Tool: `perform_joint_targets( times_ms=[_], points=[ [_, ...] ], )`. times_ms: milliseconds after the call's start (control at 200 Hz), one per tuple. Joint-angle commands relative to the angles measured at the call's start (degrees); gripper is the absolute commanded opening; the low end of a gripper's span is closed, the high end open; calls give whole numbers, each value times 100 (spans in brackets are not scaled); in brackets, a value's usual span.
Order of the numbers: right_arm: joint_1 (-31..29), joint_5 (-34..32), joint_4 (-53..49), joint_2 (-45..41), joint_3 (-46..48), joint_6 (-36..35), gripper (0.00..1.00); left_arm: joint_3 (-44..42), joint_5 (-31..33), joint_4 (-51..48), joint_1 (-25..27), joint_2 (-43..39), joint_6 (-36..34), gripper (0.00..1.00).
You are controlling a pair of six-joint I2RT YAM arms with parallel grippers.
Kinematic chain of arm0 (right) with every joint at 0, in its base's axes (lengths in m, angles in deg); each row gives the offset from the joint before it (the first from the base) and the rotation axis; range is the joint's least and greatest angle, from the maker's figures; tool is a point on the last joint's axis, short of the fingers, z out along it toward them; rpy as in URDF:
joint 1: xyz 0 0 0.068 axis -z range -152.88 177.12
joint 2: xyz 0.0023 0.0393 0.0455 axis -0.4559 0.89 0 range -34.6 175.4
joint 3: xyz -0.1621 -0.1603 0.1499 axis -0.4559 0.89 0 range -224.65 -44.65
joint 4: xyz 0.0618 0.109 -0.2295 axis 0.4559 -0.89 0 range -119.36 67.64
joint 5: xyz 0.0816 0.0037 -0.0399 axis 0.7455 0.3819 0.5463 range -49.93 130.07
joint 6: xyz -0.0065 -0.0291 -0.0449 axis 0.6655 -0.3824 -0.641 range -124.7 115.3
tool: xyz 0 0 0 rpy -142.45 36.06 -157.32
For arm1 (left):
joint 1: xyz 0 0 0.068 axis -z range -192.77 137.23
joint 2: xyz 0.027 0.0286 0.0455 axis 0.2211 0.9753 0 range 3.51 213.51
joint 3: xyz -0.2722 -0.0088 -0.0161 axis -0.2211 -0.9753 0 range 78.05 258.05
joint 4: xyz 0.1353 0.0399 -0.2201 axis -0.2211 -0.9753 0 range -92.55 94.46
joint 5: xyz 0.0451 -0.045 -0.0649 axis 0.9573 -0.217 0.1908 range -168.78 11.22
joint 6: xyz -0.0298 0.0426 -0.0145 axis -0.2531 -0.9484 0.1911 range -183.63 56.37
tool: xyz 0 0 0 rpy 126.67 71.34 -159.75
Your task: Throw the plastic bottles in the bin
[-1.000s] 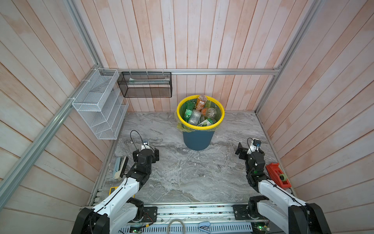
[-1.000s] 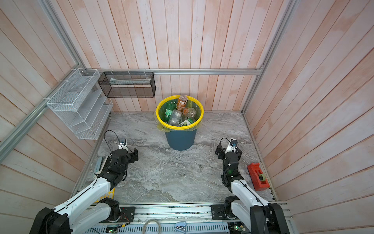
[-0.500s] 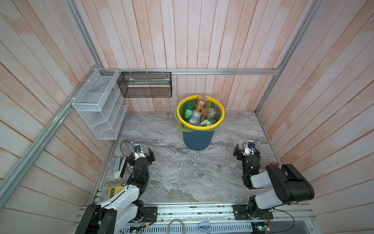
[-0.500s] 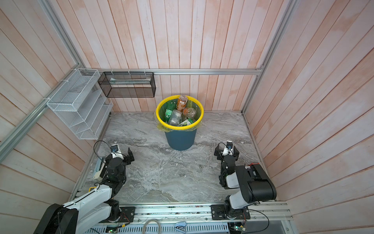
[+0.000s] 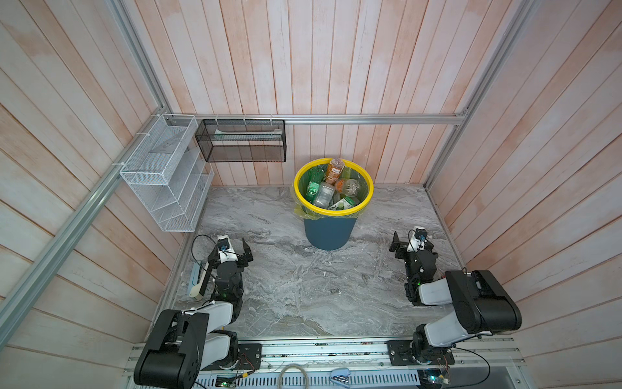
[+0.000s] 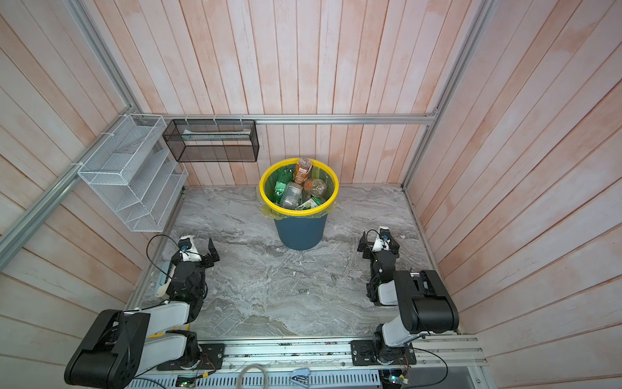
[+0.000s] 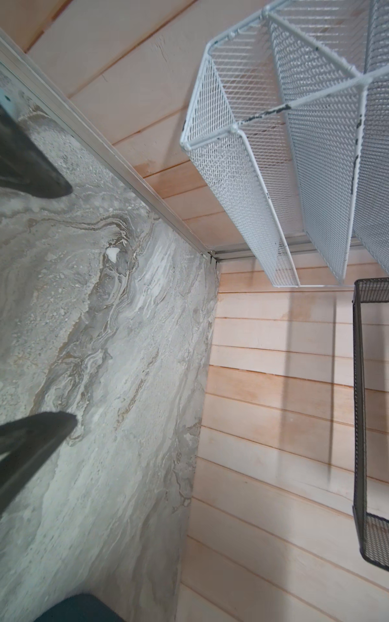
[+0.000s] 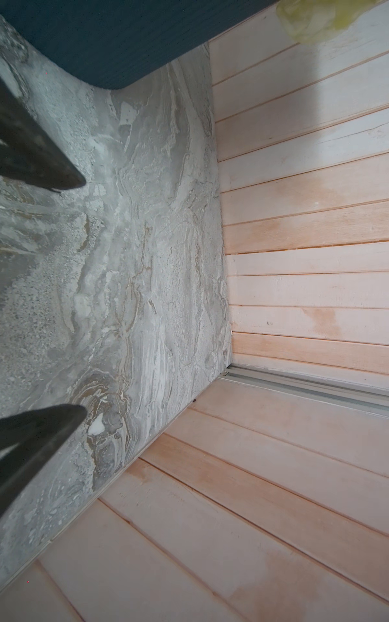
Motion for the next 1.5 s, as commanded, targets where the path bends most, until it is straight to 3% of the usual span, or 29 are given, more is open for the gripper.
perform_joint_targets(
  times_ms=[0, 110, 260, 325, 445, 1495],
  points=[
    [29, 94, -55, -2, -45, 63, 99, 129, -755, 534, -109, 221, -190, 100],
    [34, 95, -56, 3, -38, 63, 99, 188, -1528, 895, -319, 678, -291, 100],
    [27, 105, -58, -1, -38, 63, 99, 419, -1978, 1650, -433, 1741, -392, 100],
    [31, 99, -55, -2, -44, 63, 99, 737, -2340, 476, -535, 1447, -392, 100],
    [35, 98, -57, 6, -45, 63, 99, 984, -2845, 165, -953, 1551, -36, 100],
    [34, 97, -59, -2, -45, 58, 100, 997, -2748, 210, -965, 1587, 14, 100]
  ],
)
